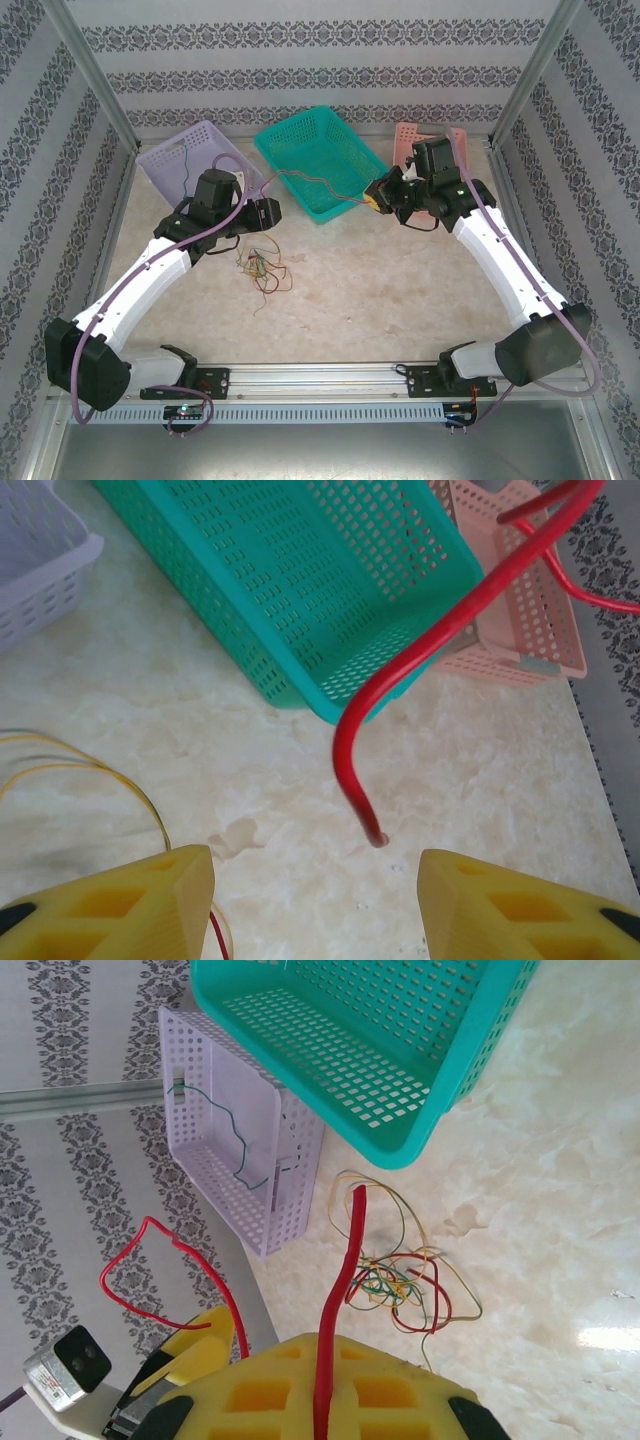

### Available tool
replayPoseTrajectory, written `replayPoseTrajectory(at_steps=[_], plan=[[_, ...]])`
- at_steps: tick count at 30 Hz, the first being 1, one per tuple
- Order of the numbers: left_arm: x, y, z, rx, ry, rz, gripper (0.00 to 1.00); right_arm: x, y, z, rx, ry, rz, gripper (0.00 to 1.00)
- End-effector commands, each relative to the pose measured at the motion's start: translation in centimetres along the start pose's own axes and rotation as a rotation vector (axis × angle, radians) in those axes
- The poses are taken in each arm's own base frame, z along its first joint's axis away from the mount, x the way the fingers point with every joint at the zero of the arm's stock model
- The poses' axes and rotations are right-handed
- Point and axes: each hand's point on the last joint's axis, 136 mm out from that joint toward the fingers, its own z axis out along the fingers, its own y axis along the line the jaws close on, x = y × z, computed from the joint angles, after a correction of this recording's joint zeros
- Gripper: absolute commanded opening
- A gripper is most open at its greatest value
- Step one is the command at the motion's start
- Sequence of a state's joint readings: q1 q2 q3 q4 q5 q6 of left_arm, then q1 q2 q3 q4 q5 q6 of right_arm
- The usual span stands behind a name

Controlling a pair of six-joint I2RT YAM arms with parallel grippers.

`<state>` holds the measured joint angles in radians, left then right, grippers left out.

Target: Untangle the cables

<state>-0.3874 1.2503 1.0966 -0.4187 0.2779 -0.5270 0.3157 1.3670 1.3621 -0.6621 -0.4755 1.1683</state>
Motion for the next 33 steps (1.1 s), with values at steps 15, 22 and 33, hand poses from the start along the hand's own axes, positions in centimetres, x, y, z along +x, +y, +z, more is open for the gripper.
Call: replayPoseTrajectory(at_steps=[15, 22, 33], plan=[[-3.0, -0.4, -0.6, -0.034, -0.121, 0.025, 0.02, 0.5, -0.9, -0.4, 0.003, 0.01, 0.021, 0.0], [1.0, -0.5, -1.4, 0.02, -0.004, 0.073, 0.0, -3.0, 0.0, -2.3, 0.025, -0.109, -0.121, 0.0], [12.8, -6.2, -1.8, 0.257, 0.403, 0.232, 0.0, -10.5, 5.4, -4.5, -0.022, -0.35, -0.558, 0.0]])
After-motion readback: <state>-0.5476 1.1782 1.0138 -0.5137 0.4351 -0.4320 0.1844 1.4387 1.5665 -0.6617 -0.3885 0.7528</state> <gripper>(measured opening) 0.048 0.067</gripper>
